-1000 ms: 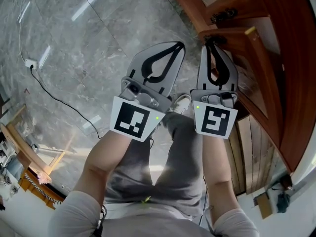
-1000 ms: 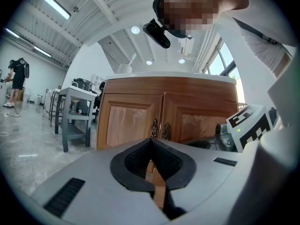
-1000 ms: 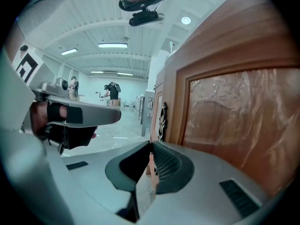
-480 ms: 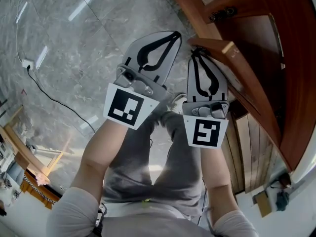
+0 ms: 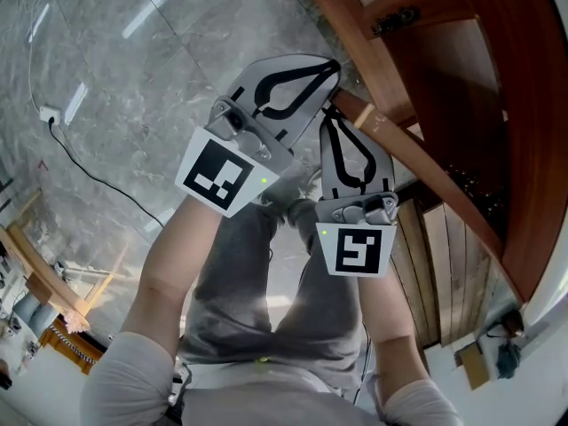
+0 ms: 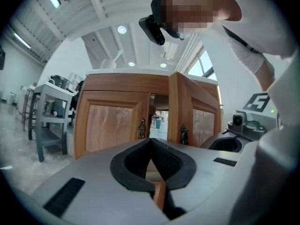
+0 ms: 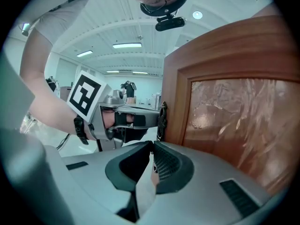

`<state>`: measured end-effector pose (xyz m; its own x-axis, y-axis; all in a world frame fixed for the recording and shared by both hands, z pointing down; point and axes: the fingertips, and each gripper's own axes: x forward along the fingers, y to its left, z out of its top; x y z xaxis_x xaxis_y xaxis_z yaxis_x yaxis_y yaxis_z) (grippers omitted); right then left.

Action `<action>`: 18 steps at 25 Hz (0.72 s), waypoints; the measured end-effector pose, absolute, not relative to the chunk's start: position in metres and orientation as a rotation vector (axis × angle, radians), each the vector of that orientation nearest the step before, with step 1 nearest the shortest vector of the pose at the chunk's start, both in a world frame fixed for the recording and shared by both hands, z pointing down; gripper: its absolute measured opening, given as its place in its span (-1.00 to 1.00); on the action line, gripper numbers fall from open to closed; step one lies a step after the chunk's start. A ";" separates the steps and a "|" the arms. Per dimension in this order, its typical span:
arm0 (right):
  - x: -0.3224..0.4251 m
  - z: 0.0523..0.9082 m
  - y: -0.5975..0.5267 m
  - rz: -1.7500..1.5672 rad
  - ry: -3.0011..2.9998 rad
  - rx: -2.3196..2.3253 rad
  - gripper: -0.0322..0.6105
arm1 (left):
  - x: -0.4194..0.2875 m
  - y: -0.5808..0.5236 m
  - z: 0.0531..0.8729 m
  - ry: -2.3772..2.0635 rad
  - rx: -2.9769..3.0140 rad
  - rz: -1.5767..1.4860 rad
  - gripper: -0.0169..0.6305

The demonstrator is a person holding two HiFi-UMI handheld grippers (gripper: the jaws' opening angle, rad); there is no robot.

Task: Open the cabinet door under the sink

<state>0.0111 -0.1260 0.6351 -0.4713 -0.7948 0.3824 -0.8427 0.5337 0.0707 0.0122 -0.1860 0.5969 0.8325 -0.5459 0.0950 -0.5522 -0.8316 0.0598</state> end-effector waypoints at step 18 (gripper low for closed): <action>0.001 0.636 -0.088 0.203 -2.433 1.282 -0.75 | 0.014 -0.152 0.594 -0.586 3.011 0.194 -0.92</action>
